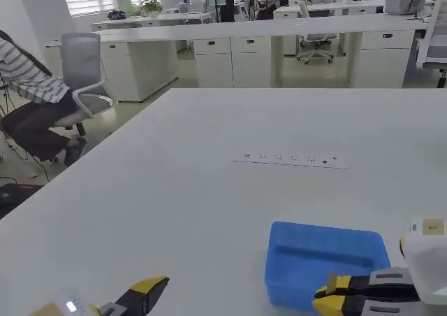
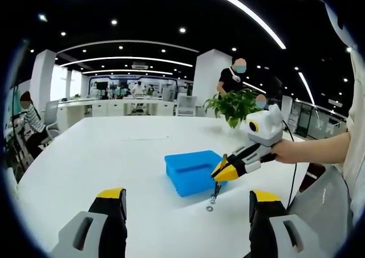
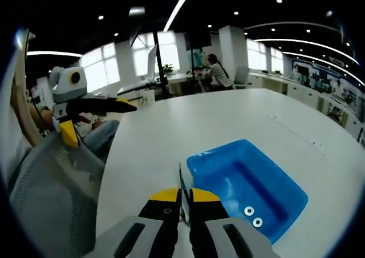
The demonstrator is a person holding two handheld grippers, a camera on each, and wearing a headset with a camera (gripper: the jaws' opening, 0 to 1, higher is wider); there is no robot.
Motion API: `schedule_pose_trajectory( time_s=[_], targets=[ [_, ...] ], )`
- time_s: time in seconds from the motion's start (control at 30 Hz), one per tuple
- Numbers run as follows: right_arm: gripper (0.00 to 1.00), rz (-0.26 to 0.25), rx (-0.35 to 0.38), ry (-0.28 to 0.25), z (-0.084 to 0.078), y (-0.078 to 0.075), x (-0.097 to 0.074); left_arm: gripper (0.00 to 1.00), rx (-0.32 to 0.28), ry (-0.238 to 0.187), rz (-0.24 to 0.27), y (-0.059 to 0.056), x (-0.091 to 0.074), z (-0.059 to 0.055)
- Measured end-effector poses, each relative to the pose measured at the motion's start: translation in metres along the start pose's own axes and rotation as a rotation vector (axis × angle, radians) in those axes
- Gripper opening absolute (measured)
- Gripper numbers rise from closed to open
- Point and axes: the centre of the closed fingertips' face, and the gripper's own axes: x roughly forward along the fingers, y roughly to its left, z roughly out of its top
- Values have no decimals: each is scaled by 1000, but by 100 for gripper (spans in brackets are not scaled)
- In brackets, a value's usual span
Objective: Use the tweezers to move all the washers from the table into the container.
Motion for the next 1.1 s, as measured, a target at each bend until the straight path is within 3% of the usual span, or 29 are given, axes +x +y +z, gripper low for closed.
schedule_pose_trajectory(
  time_s=[0.2,0.37,0.57,0.73,1.1],
  targets=[
    [1,-9,-72,21,1,4,4,90,2,7,2,0,0,-1],
    [1,-36,-57,31,2,0,7,90,3,5,2,0,0,-1],
    [1,-33,49,-63,16,-1,-1,90,0,4,1,0,0,-1],
    [1,-23,190,-150,27,-5,-11,90,-2,1,-4,0,0,0],
    [1,-12,241,-187,45,-13,-26,89,-2,8,-4,0,0,-2]
  ],
)
